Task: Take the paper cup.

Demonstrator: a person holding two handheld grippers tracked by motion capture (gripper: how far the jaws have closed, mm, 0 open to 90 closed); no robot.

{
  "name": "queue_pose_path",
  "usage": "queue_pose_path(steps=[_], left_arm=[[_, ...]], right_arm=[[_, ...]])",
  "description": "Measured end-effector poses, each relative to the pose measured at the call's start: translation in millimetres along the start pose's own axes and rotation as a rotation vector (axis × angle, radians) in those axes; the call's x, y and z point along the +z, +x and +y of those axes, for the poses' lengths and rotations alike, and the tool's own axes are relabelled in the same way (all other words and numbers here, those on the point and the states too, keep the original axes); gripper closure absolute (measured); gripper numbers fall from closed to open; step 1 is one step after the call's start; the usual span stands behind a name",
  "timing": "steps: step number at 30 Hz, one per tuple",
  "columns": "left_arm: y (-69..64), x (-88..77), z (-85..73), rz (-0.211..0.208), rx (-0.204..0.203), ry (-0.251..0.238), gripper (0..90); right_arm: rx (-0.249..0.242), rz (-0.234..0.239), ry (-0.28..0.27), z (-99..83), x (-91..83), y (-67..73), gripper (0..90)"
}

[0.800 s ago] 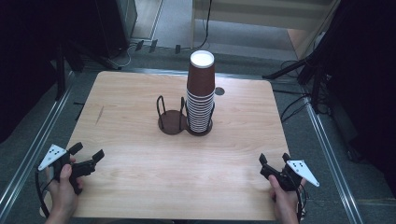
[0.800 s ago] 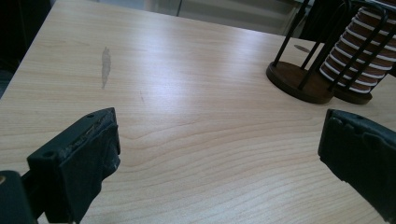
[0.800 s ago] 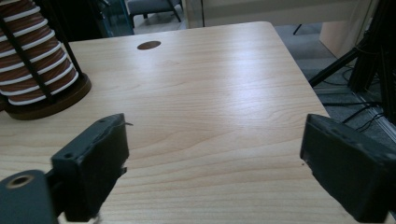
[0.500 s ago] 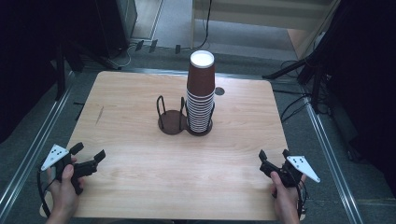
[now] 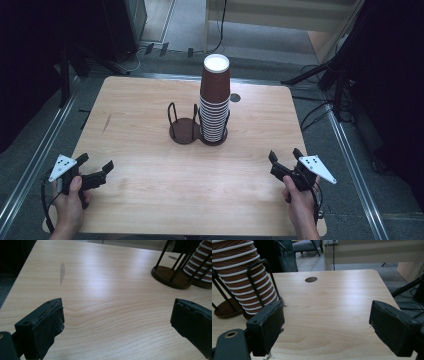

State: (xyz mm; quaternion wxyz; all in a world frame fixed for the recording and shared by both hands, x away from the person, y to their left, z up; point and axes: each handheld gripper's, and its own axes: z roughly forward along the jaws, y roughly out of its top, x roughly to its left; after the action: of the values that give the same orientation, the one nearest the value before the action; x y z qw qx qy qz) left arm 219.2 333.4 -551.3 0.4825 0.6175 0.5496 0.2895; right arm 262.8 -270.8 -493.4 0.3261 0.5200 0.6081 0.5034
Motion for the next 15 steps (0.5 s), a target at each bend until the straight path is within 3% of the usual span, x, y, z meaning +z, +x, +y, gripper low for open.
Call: queue_pose_path(steps=[8,10,15], left_arm=[[-2.5,0.4,0.3,0.004,0.023,0.015,0.0],[-4.0,0.2,0.6,0.029,0.034,0.018,0.0],[-3.8,-0.5,0.5,0.013,0.040,0.018,0.0]], right_arm=[[-0.031,0.024,-0.013,12.4,5.9,17.2,12.6],[-0.039,0.045,-0.017,16.4,9.0,24.7,13.1],[-0.062,0.062,-0.028,21.7,14.7,38.0,13.4]])
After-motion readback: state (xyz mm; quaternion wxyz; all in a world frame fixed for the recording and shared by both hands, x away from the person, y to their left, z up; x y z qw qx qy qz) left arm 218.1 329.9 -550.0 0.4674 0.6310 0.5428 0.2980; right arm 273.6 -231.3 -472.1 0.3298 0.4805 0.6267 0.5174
